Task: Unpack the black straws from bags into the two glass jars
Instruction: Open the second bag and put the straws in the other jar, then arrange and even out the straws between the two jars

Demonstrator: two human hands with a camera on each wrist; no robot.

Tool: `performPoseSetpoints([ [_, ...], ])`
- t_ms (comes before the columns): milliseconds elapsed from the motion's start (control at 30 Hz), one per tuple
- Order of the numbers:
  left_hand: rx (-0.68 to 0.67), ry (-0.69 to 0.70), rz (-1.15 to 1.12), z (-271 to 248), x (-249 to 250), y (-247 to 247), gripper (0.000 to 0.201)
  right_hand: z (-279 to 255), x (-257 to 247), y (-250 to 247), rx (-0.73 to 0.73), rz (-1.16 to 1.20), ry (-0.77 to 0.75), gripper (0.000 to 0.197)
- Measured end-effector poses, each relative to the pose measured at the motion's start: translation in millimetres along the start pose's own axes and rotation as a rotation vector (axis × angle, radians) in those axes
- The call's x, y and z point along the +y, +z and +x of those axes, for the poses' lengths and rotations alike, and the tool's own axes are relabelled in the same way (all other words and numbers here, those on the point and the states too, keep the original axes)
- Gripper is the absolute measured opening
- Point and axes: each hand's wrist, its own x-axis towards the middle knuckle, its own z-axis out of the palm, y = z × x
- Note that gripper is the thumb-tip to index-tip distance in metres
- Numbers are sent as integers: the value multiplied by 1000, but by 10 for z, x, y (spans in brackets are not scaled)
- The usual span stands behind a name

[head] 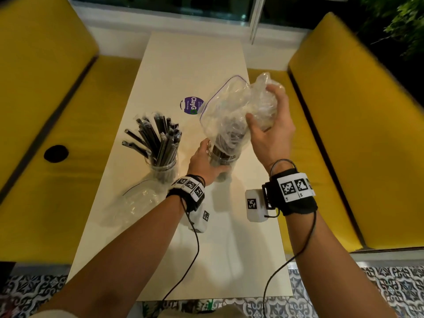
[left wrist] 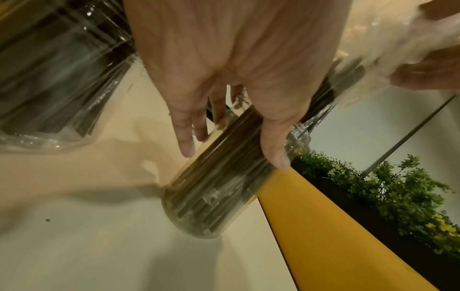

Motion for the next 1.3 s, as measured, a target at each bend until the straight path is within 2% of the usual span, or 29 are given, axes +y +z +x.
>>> performPoseSetpoints([
  [167, -70, 14, -39, -45, 55, -92, 102, -157, -271, -226, 221, 87, -95, 54],
  [300, -135, -29, 64, -101, 73, -150, 116, -519, -374, -342, 359, 228, -216, 48],
  [400, -108, -1, 149, -217, 25, -234, 99, -864, -359, -371, 402, 233, -252, 51],
  [500, -42, 59, 60, -432, -155, -301, 86, -1254, -178, -308, 398, 159, -245, 45],
  [567, -2, 92, -67, -603, -288, -303, 55, -1550, 7, -215, 357, 98, -186, 40],
  [633, 20, 37, -188, -815, -356, -300, 25, -1815, 222, -89, 258, 18, -31, 43],
  [667, 12, 2, -250, -921, -408, -282, 21, -1936, 318, -12, 182, -28, 51, 46],
  [733, -58, -44, -323, -1106, -498, -240, 27, -2128, 499, 144, 13, -103, 174, 49],
  [767, -111, -35, -286, -1174, -561, -200, 28, -2197, 574, 210, -84, -122, 222, 49],
  [867, -303, 88, -54, -1262, -799, -13, 45, -2307, 725, 314, -427, -106, 402, 55],
  [900, -332, 129, 46, -1275, -888, 46, 49, -2319, 762, 331, -495, -136, 409, 51],
  [933, -326, 167, 164, -1282, -977, 95, 52, -2327, 786, 341, -498, -215, 389, 46],
  [1000, -283, 244, 415, -1299, -1121, 156, 52, -2340, 768, 359, -333, -396, 250, 38],
  [1033, -264, 263, 522, -1319, -1155, 165, 51, -2351, 773, 373, -266, -431, 182, 37],
  [1100, -231, 282, 643, -1353, -1164, 177, 49, -2348, 748, 397, -221, -349, 185, 39],
  [1200, -237, 240, 617, -1342, -1130, 179, 48, -2409, 868, 461, -355, -350, 188, 30],
  [1300, -196, 63, 318, -1306, -1004, 127, 50, -2462, 965, 495, -435, -462, 153, 25],
])
